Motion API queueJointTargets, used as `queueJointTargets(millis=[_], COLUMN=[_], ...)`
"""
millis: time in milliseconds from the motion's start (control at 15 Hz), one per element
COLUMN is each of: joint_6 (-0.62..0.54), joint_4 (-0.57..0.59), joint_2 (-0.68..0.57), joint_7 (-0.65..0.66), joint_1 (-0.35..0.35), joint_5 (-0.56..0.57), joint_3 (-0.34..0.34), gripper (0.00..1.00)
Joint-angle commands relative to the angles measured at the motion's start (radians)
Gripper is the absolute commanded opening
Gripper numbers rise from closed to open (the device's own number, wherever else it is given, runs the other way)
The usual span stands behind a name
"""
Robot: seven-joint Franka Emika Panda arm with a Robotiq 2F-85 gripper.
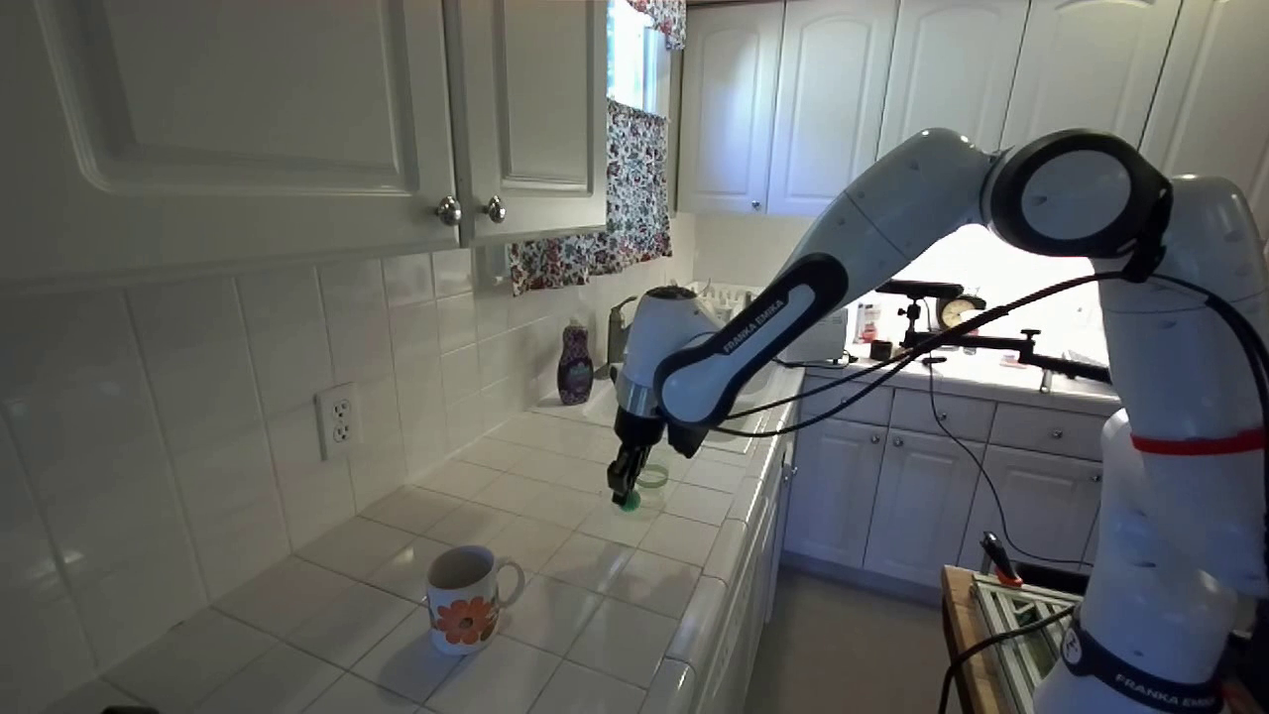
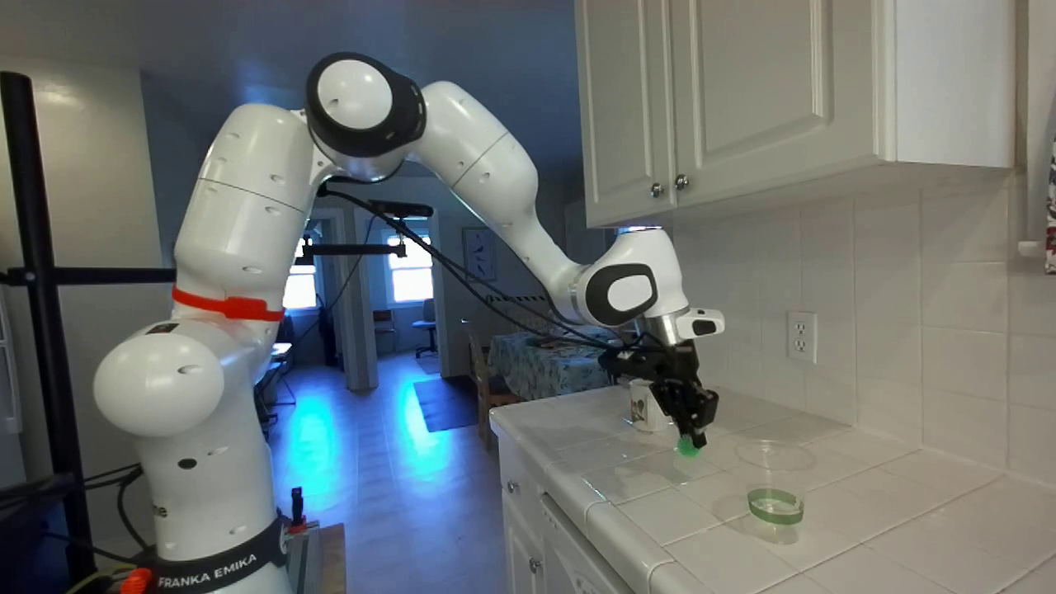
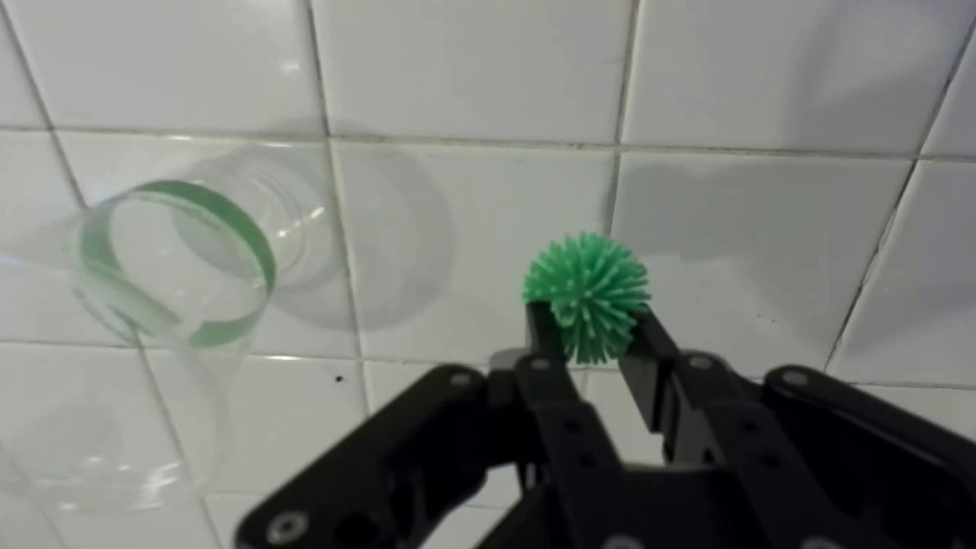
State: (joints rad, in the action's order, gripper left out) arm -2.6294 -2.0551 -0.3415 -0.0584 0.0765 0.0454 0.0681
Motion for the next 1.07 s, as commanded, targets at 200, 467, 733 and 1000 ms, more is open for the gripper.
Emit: queueJointTargets(millis=[200,467,733,1000], joint_6=[0.017,0.019,0.006,-0.013], joint_4=[-0.177,-0.193,-0.155,-0.122], joint_2=[0.247,0.313,0.293,0.256], joint_7=[0.036,0.049,0.049,0.040], joint_1=[0.031,0.061,0.079,0.082], joint_5=[0.007,-0.010,-0.035,-0.086], joint_3=[0.060,0.085,0.094,0.092], gripper=[0.06,0.06,0.06,0.06])
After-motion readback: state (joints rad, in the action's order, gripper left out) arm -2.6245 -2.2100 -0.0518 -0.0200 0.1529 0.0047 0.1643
